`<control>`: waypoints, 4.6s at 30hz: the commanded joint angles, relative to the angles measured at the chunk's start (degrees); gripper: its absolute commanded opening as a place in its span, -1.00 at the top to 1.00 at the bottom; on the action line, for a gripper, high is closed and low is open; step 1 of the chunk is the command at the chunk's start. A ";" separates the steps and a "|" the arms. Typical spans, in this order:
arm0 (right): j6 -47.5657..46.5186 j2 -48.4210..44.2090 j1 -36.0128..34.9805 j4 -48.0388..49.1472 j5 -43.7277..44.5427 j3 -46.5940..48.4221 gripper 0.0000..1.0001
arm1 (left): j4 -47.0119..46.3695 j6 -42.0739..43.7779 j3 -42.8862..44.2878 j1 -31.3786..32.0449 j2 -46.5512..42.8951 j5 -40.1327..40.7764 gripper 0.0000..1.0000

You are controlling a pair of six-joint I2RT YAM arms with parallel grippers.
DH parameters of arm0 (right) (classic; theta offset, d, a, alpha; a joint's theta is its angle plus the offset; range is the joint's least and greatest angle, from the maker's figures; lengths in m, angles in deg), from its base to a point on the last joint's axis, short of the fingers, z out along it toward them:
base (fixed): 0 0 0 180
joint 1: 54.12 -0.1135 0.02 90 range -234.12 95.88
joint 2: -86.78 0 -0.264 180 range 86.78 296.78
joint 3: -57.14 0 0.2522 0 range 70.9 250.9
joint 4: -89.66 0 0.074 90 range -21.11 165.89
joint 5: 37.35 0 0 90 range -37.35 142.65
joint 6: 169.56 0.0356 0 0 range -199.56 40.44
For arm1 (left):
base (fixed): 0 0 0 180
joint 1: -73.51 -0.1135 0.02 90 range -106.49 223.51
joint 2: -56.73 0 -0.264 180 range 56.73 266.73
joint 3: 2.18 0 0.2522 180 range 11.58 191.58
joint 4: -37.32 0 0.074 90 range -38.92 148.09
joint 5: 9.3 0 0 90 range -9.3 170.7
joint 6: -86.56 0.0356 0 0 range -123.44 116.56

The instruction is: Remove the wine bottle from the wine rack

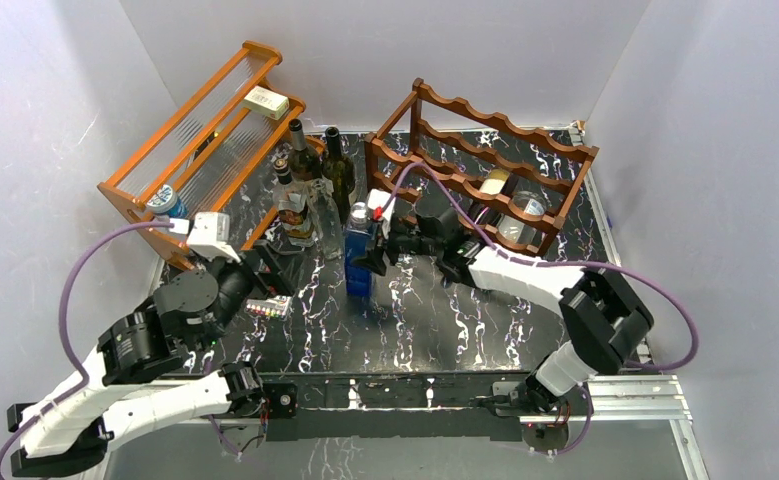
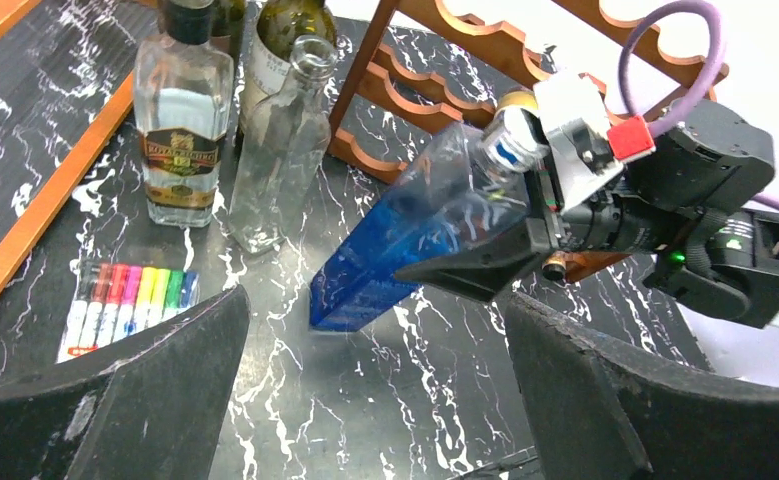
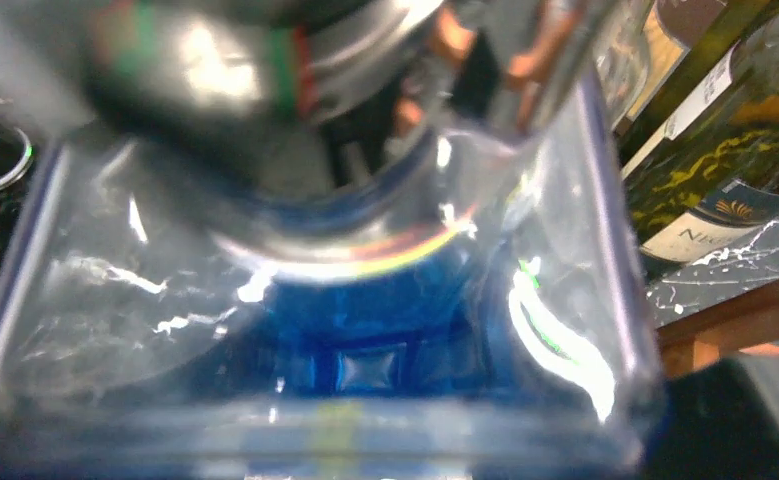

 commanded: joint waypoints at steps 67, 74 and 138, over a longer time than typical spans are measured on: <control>-20.88 -16.06 0.47 -15.06 11.65 12.91 -0.96 | 2.82 -1.26 -0.62 -0.27 -3.86 1.29 -0.97; -43.29 -36.52 0.39 -49.77 14.72 0.65 -0.96 | -3.34 2.49 -5.75 -0.27 -2.98 0.59 -0.97; -83.71 2.67 0.21 -35.41 41.10 -10.00 0.39 | -2.86 -1.20 -13.02 -0.27 -8.06 -6.22 -0.97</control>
